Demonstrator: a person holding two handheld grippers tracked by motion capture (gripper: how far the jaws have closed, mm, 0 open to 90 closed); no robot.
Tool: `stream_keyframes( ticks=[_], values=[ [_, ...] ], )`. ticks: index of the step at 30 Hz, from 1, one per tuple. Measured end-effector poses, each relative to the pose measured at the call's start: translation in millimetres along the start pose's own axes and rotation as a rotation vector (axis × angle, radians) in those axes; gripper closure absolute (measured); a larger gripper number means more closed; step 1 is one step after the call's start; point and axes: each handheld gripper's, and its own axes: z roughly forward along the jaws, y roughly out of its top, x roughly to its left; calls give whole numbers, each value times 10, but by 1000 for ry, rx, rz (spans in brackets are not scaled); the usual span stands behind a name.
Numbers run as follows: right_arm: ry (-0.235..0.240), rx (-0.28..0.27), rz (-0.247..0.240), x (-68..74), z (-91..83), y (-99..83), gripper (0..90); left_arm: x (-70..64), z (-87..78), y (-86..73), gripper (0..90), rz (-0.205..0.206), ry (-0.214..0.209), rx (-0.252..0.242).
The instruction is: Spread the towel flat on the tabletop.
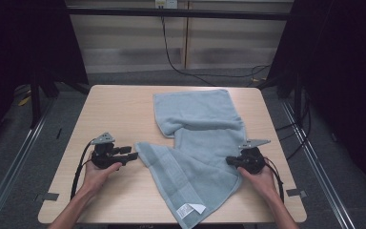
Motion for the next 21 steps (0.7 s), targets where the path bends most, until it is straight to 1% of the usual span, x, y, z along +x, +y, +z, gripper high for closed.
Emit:
stream_keyframes(
  ticks=[1,2,3,4,5,6,7,8,10,11,12,14,15,16,17,18,19,20,21],
  values=[
    [-22,-18,5,-15,-12,23,844,-2,11,29,512,-5,-3,-12],
    [5,-58,19,-3,-42,46,822,-3,25,57,511,-7,-3,-34],
    [38,-85,21,51,-83,78,798,-1,42,79,503,-5,-7,-26],
    [47,-82,12,104,-105,100,795,-5,73,108,492,7,0,-17],
    [58,-84,-14,189,-131,121,788,-6,104,134,485,14,12,-16],
    [82,-87,-26,274,-150,131,768,-2,125,147,481,16,19,-27],
    [98,-92,-32,335,-161,133,754,15,171,173,472,5,17,-20],
    [111,-97,-40,431,-182,126,744,28,208,191,446,3,19,-10],
    [138,-101,-40,549,-200,105,717,56,274,208,419,15,32,-8],
    [151,-94,-47,632,-208,86,706,73,311,207,416,11,28,4],
    [160,-89,-61,695,-213,69,699,88,355,201,403,6,32,17],
    [182,-82,-75,799,-210,29,688,117,444,161,395,13,34,52],
    [202,-67,-79,845,-181,0,677,115,472,144,396,9,31,62],
    [202,-55,-88,867,-156,-17,666,103,504,123,412,17,28,81],
    [194,-30,-96,888,-121,-39,652,82,530,107,506,31,21,93],
    [188,-16,-99,891,-75,-59,644,64,545,98,570,32,9,97],
    [183,-5,-97,887,-45,-69,640,33,552,96,611,40,2,96],
    [180,3,-92,867,-1,-78,643,10,551,98,736,46,-10,103],
    [165,-5,-87,851,16,-77,646,-15,543,96,793,63,-15,112]
  ],
)
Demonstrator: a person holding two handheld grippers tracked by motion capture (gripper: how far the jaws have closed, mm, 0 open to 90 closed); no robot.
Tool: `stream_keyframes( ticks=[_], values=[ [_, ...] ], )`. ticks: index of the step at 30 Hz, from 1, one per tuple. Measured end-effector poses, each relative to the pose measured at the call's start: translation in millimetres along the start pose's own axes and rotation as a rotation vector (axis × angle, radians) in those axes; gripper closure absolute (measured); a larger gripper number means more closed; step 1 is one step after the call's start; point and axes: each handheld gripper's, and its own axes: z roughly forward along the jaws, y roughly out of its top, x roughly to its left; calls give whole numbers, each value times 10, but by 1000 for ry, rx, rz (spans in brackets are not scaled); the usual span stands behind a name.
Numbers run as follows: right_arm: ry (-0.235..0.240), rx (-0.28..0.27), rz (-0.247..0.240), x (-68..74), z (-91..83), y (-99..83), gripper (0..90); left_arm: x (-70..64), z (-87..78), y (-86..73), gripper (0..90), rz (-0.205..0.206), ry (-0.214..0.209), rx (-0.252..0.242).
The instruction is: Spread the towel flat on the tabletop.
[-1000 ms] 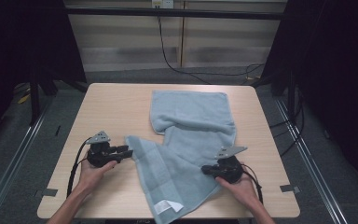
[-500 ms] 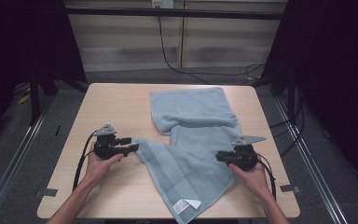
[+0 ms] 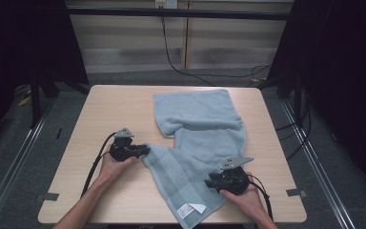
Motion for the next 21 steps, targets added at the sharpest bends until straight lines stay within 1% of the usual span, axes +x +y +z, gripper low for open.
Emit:
stream_keyframes(
  ticks=[1,2,3,4,5,7,8,9,10,11,12,13,14,15,16,17,18,19,20,21],
  values=[
    [-15,-8,6,-19,14,6,643,-29,-12,-7,852,17,-6,3],
    [-29,-4,-2,-40,27,16,651,-53,-31,-14,898,29,-11,18],
    [-44,-2,-10,-70,37,25,655,-74,-45,-23,900,31,-19,20],
    [-50,-8,-5,-103,46,29,657,-107,-86,-45,900,46,-33,27],
    [-52,-13,8,-171,52,35,668,-127,-113,-58,900,49,-39,27],
    [-77,-12,34,-274,57,44,667,-187,-211,-108,900,55,-77,34],
    [-91,-15,43,-333,63,57,662,-211,-238,-129,900,59,-84,36],
    [-101,-16,49,-362,67,68,655,-245,-272,-162,900,67,-99,45],
    [-117,-18,58,-392,74,82,632,-280,-303,-201,900,80,-105,57],
    [-121,-22,69,-413,82,93,610,-312,-366,-244,900,85,-103,42],
    [-111,-24,70,-407,75,110,592,-302,-397,-237,900,81,-109,26],
    [-103,-27,75,-377,57,115,596,-280,-422,-215,867,74,-101,3],
    [-88,-29,73,-343,30,117,603,-241,-434,-183,828,52,-95,-16],
    [-75,-39,70,-297,-7,116,614,-200,-428,-143,809,46,-94,-26],
    [-53,-50,64,-246,-44,114,629,-163,-415,-105,797,42,-69,-40],
    [-34,-54,62,-189,-79,110,632,-119,-396,-69,769,22,-58,-54],
    [-22,-60,51,-125,-110,99,633,-83,-363,-34,741,0,-66,-60],
    [4,-67,50,-53,-134,80,632,-55,-330,-7,726,0,-54,-69],
    [26,-66,36,14,-149,54,631,-29,-291,19,699,-4,-34,-69],
    [41,-62,29,91,-156,28,625,-1,-245,47,659,-12,-28,-58]
  ],
)
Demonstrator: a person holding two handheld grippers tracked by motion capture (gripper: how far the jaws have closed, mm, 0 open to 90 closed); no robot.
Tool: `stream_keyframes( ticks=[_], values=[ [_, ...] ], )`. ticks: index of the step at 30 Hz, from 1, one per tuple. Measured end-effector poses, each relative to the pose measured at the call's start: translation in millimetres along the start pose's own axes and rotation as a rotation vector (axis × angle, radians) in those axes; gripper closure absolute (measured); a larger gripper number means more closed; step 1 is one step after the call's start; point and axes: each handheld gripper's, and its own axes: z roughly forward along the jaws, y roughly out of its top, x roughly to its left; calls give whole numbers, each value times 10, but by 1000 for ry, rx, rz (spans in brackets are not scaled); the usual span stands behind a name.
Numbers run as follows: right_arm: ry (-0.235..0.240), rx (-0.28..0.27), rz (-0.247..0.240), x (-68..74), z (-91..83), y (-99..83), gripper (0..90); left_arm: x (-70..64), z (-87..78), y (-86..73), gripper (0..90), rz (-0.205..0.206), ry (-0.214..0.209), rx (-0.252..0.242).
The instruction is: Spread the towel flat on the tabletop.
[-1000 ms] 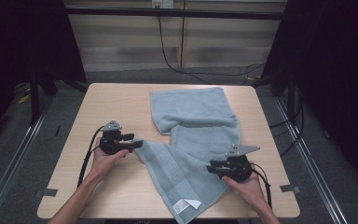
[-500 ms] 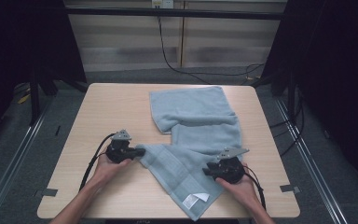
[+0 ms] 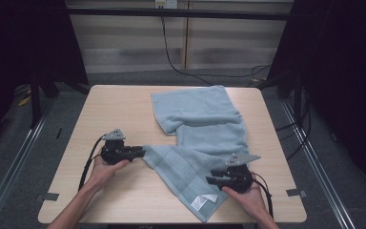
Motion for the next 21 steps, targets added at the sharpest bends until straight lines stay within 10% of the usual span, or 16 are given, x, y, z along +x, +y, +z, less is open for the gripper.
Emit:
stream_keyframes(
  ticks=[5,13,17,21],
  values=[
    [47,60,-54,245,80,-125,531,99,208,55,510,-23,46,-13],
    [-14,69,-146,312,207,-190,430,25,369,4,385,56,68,61],
    [-50,64,-169,337,211,-199,513,-64,358,-11,507,119,104,74],
    [-18,52,-134,264,188,-204,814,-183,289,-55,741,152,51,95]
  ],
)
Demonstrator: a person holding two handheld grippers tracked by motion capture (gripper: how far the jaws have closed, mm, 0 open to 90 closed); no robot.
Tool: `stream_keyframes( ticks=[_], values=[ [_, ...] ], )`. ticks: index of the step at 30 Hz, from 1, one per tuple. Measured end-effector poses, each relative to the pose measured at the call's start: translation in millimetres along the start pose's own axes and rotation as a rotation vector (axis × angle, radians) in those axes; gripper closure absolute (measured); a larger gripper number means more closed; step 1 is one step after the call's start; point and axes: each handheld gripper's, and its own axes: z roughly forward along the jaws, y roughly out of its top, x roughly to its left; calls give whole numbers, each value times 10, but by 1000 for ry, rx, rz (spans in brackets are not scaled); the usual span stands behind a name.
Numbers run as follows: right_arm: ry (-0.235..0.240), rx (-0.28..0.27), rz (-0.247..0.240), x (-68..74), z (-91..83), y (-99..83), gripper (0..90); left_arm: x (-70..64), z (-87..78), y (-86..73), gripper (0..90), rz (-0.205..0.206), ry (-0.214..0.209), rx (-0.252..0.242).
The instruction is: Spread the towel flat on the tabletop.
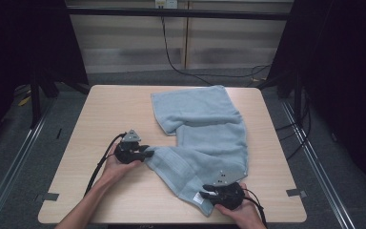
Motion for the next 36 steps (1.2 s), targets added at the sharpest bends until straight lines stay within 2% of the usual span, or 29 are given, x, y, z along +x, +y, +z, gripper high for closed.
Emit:
stream_keyframes(
  ticks=[2,3,5,7,9,11,13,17,20,25,26,29,31,32,34,35,36],
  values=[
    [8,8,16,-7,-4,7,848,-41,-57,-23,771,-2,-21,13],
    [11,14,24,-9,-6,16,853,-47,-94,-41,777,-9,-35,1],
    [25,23,38,-37,-11,37,860,-27,-211,-43,779,-44,-55,-41],
    [33,-1,57,-96,-46,73,862,7,-384,2,779,-87,-73,-124],
    [42,-59,83,-176,-125,142,864,37,-584,69,779,-117,-76,-204],
    [36,-120,100,-239,-244,258,866,44,-762,168,781,-120,-57,-258],
    [35,-188,106,-291,-386,422,867,40,-919,271,783,-129,-72,-319],
    [6,-299,66,-343,-720,870,869,10,-1220,553,783,-111,-74,-409],
    [-4,-387,46,-385,-972,1184,870,-8,-1477,804,783,-90,-44,-464],
    [-35,-530,18,-445,-1356,1561,871,-82,-1924,1169,783,-51,-7,-560],
    [-34,-551,8,-434,-1429,1617,871,-112,-2005,1221,782,-45,-15,-582],
    [-38,-605,-33,-351,-1631,1741,871,-225,-2206,1303,781,-1,-10,-610],
    [-39,-616,-54,-287,-1706,1745,871,-330,-2249,1256,779,18,-18,-595],
    [-38,-608,-59,-260,-1713,1712,871,-375,-2228,1188,779,21,-38,-582],
    [-9,-577,-45,-225,-1662,1567,871,-451,-2123,970,776,17,-57,-515],
    [-4,-549,-44,-207,-1609,1460,871,-468,-2037,822,776,3,-91,-481],
    [13,-525,-29,-187,-1543,1328,871,-479,-1937,662,775,-31,-120,-446]
  ],
)
